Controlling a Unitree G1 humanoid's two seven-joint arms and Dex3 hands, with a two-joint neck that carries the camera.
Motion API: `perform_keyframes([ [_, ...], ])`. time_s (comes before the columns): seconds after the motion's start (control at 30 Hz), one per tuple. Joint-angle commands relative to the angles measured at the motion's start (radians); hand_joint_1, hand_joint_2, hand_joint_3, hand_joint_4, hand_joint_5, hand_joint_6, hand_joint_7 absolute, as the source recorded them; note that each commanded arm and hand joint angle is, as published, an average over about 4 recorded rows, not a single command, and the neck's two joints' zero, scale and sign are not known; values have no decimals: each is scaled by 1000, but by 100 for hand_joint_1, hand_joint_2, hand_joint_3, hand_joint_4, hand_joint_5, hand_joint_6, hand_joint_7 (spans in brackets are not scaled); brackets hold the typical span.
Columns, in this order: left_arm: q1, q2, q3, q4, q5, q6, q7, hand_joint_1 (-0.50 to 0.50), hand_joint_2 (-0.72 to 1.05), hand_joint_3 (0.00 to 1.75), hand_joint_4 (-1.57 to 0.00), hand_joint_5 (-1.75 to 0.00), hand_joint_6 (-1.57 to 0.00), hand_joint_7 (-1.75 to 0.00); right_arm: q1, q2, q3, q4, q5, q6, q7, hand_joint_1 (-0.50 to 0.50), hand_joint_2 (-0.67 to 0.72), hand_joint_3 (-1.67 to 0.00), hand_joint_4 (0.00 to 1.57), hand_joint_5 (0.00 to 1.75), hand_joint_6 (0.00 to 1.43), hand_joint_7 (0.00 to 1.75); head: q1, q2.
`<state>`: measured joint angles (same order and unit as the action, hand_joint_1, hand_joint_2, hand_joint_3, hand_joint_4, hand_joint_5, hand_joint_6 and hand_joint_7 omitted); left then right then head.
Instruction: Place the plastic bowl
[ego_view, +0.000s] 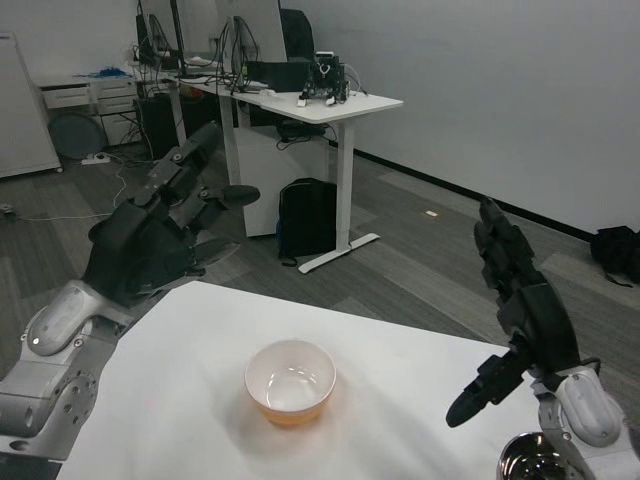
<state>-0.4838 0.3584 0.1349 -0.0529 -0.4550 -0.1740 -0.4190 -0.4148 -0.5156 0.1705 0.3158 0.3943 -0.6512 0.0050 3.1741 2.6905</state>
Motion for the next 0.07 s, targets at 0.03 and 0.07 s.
perform_keyframes([
  [0.03, 11, -4, -6, 1, -11, -13, 19, -50, 105, 2, 0, -92, 0, 0, -14, 1, -1, 3, 14, -16, -7, -46, 47, 0, 0, 0, 0, 0, -16, 12],
  [0.07, 11, -4, -6, 1, -11, -14, 21, -50, 105, 3, 0, -92, 0, 0, -14, 2, -1, 3, 14, -16, -7, -46, 47, 0, 0, 0, 0, 0, -18, 14],
])
